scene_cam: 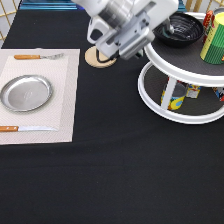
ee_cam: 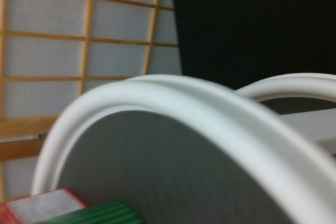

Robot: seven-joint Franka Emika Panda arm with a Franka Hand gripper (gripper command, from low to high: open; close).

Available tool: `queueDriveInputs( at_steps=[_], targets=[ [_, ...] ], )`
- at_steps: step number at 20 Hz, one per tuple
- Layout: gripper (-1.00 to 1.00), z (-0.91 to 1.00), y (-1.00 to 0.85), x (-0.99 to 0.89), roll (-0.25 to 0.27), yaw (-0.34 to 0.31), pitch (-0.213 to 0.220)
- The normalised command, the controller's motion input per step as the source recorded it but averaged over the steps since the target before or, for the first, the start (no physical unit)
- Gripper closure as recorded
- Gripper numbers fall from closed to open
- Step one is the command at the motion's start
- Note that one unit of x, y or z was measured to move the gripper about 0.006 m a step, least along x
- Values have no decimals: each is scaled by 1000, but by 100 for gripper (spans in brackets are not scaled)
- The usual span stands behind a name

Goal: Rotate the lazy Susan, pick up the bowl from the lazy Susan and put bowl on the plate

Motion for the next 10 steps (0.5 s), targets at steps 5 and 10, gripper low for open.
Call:
queueDriveInputs(
  at_steps=[5,10],
  targets=[
    [-100,458,231,-983,-67,13,-199],
    [-100,179,124,-1000,-88,33,-167]
  ],
)
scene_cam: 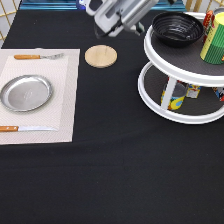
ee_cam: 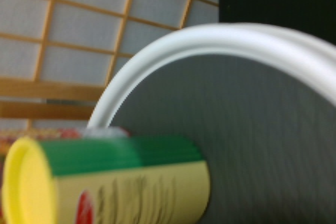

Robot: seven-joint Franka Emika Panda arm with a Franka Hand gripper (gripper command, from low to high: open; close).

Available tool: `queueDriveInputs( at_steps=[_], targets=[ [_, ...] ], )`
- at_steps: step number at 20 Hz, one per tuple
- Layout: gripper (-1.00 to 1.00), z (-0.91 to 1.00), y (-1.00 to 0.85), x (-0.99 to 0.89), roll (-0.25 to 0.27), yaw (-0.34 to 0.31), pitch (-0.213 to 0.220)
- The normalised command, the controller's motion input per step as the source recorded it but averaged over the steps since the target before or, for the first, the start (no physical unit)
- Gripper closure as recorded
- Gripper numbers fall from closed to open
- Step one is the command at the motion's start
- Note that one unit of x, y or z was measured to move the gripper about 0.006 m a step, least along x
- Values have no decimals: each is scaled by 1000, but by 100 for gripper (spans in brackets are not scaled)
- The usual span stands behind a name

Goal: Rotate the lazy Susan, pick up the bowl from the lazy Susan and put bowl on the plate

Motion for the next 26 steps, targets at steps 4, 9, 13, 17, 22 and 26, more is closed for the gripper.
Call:
queueDriveInputs(
  at_steps=[4,9,13,17,22,26],
  targets=[
    [-100,-108,121,-995,-124,22,-162],
    [-100,-214,266,-772,-186,9,-115],
    [-100,-115,432,-283,-220,3,-42],
    [-100,-23,415,-12,-224,-19,-1],
    [-100,-9,290,271,-168,-82,79],
    [-100,-71,0,179,-114,-138,114]
  ],
)
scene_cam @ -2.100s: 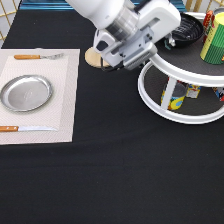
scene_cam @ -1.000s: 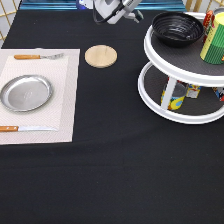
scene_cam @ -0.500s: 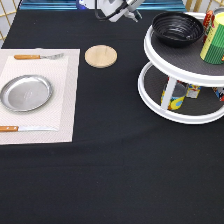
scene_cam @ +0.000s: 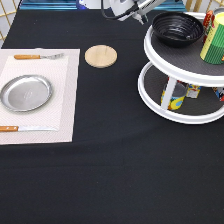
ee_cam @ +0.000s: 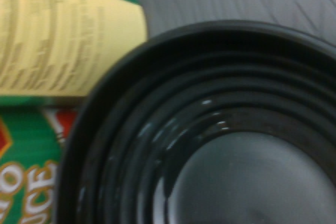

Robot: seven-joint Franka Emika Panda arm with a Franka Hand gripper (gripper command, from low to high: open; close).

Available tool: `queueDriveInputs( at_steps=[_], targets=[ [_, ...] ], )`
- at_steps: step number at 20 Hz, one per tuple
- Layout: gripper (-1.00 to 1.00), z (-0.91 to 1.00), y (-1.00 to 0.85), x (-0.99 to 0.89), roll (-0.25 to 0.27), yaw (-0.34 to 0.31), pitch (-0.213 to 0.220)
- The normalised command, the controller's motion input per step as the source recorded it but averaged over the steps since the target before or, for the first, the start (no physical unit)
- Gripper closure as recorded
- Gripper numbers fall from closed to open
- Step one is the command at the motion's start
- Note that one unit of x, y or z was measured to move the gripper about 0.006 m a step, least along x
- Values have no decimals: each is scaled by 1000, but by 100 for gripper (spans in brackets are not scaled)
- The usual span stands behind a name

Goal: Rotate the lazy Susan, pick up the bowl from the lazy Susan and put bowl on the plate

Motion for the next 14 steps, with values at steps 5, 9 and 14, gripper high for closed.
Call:
queueDriveInputs(
  at_steps=[5,9,14],
  targets=[
    [-100,-47,-29,122,-78,-156,116],
    [-100,-99,146,2,-130,-51,40],
    [100,-114,62,-105,-109,25,1]
  ],
)
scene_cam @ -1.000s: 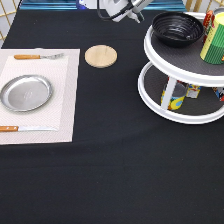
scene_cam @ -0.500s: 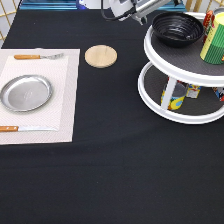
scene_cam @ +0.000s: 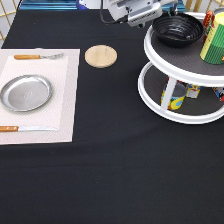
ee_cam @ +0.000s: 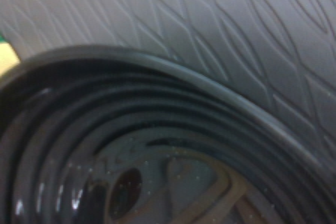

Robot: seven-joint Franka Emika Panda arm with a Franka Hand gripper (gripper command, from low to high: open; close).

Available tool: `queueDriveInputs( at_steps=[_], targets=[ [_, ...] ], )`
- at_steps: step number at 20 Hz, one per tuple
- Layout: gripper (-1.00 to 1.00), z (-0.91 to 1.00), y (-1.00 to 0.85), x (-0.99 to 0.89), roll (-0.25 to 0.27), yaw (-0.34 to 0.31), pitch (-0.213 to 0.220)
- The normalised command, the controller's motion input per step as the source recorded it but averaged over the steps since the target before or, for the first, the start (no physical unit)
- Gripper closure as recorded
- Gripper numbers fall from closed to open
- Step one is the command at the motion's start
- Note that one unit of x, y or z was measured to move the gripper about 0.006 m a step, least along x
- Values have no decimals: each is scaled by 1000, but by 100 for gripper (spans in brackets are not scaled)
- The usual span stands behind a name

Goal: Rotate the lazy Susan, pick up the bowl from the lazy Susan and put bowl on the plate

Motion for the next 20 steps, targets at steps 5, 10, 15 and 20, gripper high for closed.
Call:
queueDriveInputs(
  at_steps=[5,10,15,20],
  targets=[
    [100,-7,45,-98,-120,80,-27],
    [100,105,138,1,-161,78,-85],
    [100,161,242,73,-139,58,-59],
    [100,191,200,74,-99,9,-35]
  ],
)
